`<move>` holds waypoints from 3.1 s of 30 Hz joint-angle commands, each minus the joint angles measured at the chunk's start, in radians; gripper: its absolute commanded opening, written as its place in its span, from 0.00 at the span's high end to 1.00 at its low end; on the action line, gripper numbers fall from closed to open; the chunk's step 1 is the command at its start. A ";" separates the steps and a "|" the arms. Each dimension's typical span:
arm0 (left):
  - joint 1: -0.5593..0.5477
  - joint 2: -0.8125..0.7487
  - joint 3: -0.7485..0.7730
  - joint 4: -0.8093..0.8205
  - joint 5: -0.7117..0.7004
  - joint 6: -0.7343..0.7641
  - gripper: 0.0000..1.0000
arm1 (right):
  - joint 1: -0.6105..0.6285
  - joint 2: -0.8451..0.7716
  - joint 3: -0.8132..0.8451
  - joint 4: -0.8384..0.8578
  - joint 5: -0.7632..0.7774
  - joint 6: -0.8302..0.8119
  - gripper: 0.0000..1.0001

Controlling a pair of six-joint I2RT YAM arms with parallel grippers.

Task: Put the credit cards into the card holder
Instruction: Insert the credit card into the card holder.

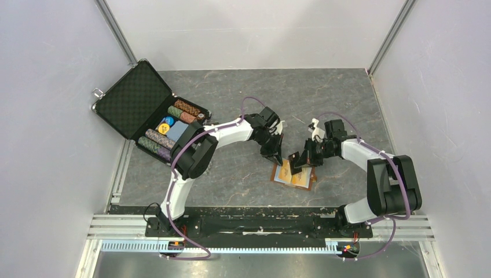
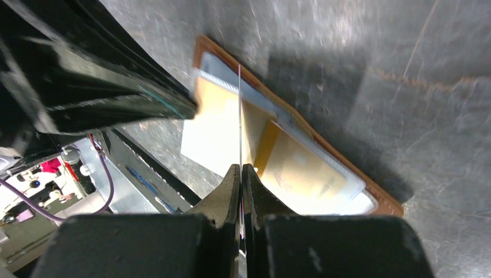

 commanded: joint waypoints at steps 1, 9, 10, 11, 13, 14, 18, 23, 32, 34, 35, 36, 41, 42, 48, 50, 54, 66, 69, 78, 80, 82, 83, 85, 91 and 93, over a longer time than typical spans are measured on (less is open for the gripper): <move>0.011 0.001 0.021 0.036 0.033 -0.035 0.98 | 0.003 0.004 0.111 0.018 0.018 0.002 1.00; 0.064 -0.090 -0.063 0.107 0.017 -0.088 0.98 | 0.004 0.010 0.238 -0.009 0.030 0.019 1.00; 0.064 -0.093 -0.062 0.110 0.020 -0.091 0.98 | 0.003 0.010 0.245 -0.015 0.034 0.018 1.00; 0.064 -0.088 -0.059 0.110 0.022 -0.093 0.98 | 0.004 0.009 0.251 -0.022 0.043 0.013 1.00; 0.064 -0.077 -0.052 0.110 0.032 -0.096 0.98 | 0.004 0.005 0.250 -0.051 0.057 0.000 1.00; 0.064 -0.074 -0.050 0.110 0.033 -0.095 0.98 | 0.003 -0.001 0.244 -0.057 0.060 -0.007 1.00; 0.066 -0.083 -0.035 0.061 -0.009 -0.076 0.98 | 0.004 -0.029 0.186 -0.069 0.070 -0.021 1.00; 0.067 -0.096 0.083 -0.148 -0.138 0.001 0.98 | 0.004 -0.044 0.172 -0.069 0.087 -0.017 1.00; 0.052 -0.059 0.164 -0.176 -0.066 -0.071 0.72 | -0.001 -0.023 0.287 -0.095 0.126 -0.021 1.00; 0.041 -0.035 0.175 -0.156 -0.027 -0.087 0.63 | -0.006 -0.019 0.303 -0.097 0.133 -0.022 1.00; 0.035 -0.021 0.180 -0.146 -0.011 -0.092 0.62 | -0.011 -0.016 0.312 -0.099 0.136 -0.022 1.00; 0.026 -0.007 0.185 -0.139 0.005 -0.096 0.61 | -0.014 -0.014 0.318 -0.102 0.138 -0.024 1.00; 0.010 0.017 0.203 -0.142 0.006 -0.082 0.59 | -0.030 -0.011 0.344 -0.116 0.145 -0.033 1.00; 0.013 0.011 0.202 -0.152 -0.021 -0.072 0.57 | -0.030 -0.013 0.344 -0.121 0.146 -0.037 1.00; 0.073 -0.030 0.125 -0.147 -0.074 -0.038 0.47 | -0.010 -0.024 0.265 -0.079 0.092 -0.014 1.00; 0.097 -0.046 0.085 -0.119 -0.070 -0.037 0.47 | 0.010 -0.018 0.236 -0.051 0.080 0.004 1.00; 0.129 -0.052 0.049 -0.099 -0.066 -0.024 0.47 | 0.055 0.006 0.174 0.046 0.046 0.074 1.00; 0.141 -0.032 0.045 -0.036 -0.049 -0.041 0.52 | 0.114 0.114 0.075 0.206 0.066 0.143 1.00; 0.140 -0.049 0.035 -0.023 -0.045 -0.045 0.54 | 0.115 0.128 0.061 0.187 0.100 0.118 1.00; 0.125 -0.036 0.007 0.013 -0.028 -0.053 0.55 | 0.116 0.132 0.030 0.149 0.159 0.064 1.00; 0.120 -0.024 0.008 0.019 -0.016 -0.055 0.55 | 0.115 0.132 0.027 0.148 0.161 0.060 1.00; 0.114 -0.023 0.009 0.023 -0.019 -0.054 0.55 | 0.116 0.133 0.025 0.147 0.167 0.057 1.00; 0.111 -0.022 0.008 0.023 -0.021 -0.055 0.55 | 0.116 0.132 0.025 0.148 0.169 0.057 1.00; 0.107 -0.016 0.010 0.020 -0.019 -0.055 0.55 | 0.116 0.134 0.025 0.149 0.169 0.057 1.00; 0.099 -0.011 0.002 -0.008 -0.053 -0.039 0.54 | 0.115 0.132 0.038 0.149 0.165 0.056 1.00; 0.099 -0.026 0.001 -0.023 -0.097 -0.033 0.52 | 0.116 0.133 0.042 0.148 0.164 0.057 1.00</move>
